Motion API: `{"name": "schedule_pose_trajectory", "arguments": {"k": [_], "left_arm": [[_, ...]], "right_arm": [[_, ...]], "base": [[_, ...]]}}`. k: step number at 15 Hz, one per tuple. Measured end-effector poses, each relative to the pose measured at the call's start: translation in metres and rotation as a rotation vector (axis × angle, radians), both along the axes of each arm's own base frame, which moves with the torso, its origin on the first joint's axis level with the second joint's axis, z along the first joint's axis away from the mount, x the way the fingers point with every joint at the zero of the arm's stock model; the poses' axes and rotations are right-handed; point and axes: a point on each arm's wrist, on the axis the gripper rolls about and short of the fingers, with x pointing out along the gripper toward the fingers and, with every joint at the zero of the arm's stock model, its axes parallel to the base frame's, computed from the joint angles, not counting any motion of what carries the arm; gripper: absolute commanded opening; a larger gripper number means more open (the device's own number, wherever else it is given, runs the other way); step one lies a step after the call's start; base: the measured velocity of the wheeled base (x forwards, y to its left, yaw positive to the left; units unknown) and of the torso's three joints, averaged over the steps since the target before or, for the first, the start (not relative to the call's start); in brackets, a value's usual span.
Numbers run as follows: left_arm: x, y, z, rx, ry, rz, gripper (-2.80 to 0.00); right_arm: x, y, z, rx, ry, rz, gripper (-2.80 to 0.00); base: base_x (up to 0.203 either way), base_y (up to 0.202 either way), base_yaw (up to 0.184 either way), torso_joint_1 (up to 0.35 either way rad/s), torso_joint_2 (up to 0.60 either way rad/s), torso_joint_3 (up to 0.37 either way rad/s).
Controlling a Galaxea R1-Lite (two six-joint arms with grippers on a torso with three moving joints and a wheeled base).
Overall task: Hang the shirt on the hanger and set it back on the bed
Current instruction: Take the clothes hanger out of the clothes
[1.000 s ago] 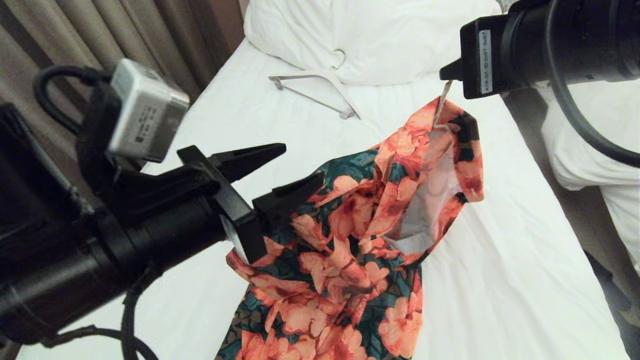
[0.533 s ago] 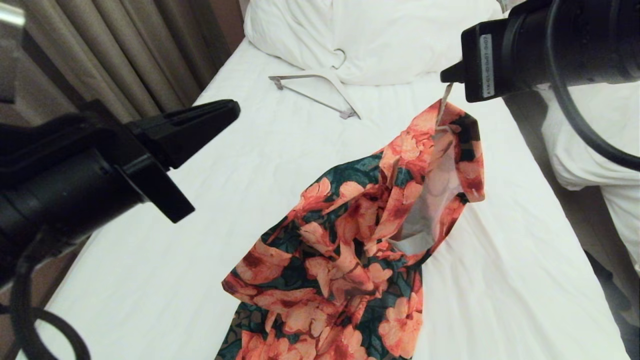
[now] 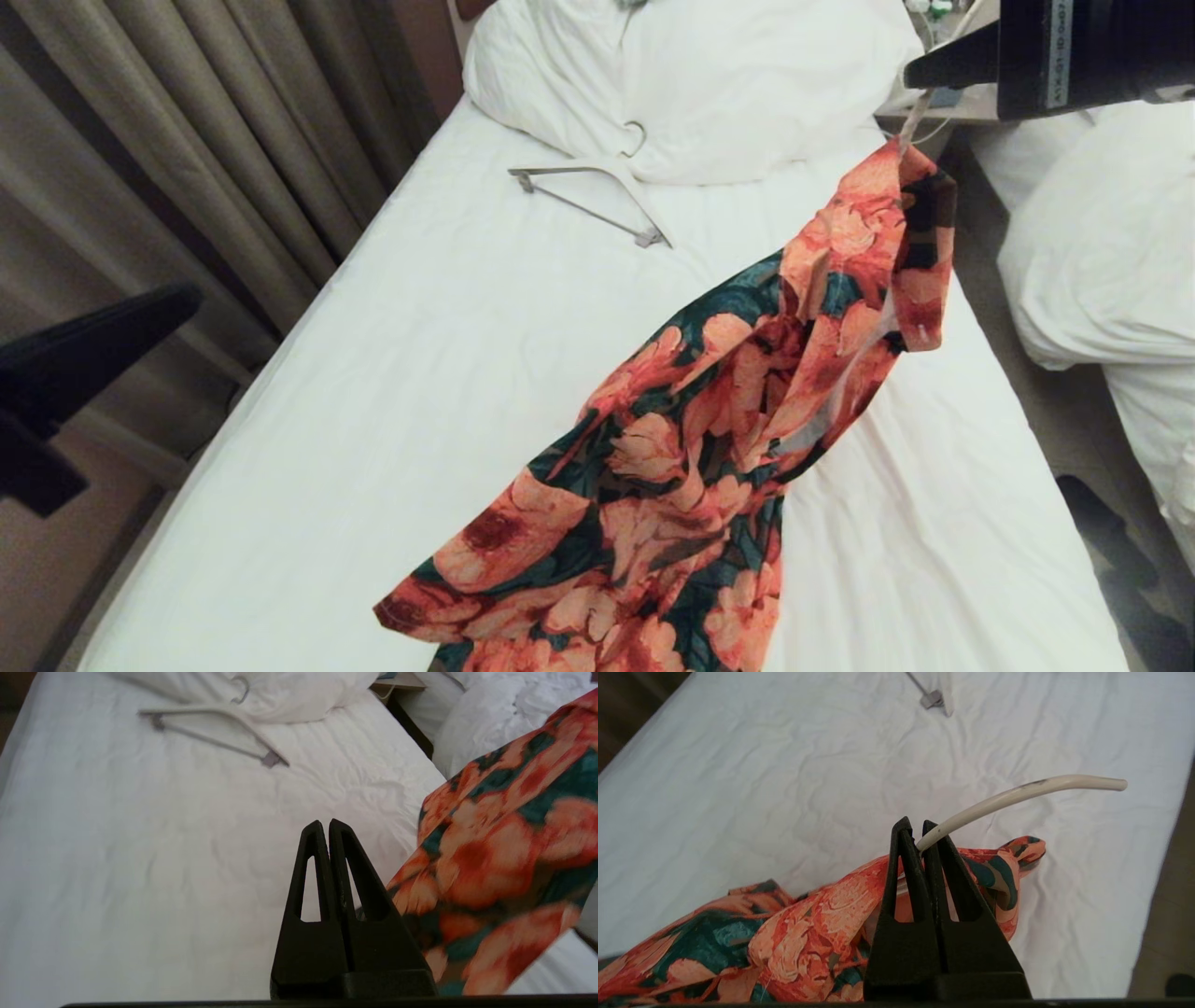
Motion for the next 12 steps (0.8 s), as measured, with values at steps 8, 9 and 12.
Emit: {"name": "schedule_pose_trajectory", "arguments": {"k": [8,9,12], "left_arm": [[-0.066,0.031,-0.066,-0.182,0.122,0.048,-2.8],[-0.071,0.034,-0.072,-0.187,0.12,0.059,-2.8],[-0.084,0.038,-0.087,-0.196,0.113,0.101,-2.8]], "right_arm": [[0.005,-0.007,0.018,-0.04,-0.167,-0.025,-2.8],[0.007,-0.007,0.02,-0.046,-0.191,-0.034,-2.8],[0.015,-0.008,0.02,-0.063,-0.214,-0.061,-2.8]], "base": [[0.0,0.0,0.0,0.21,-0.57,-0.371],[0.0,0.0,0.0,0.259,-0.63,-0.385],[0.0,0.0,0.0,0.189,-0.45,-0.272]]}}
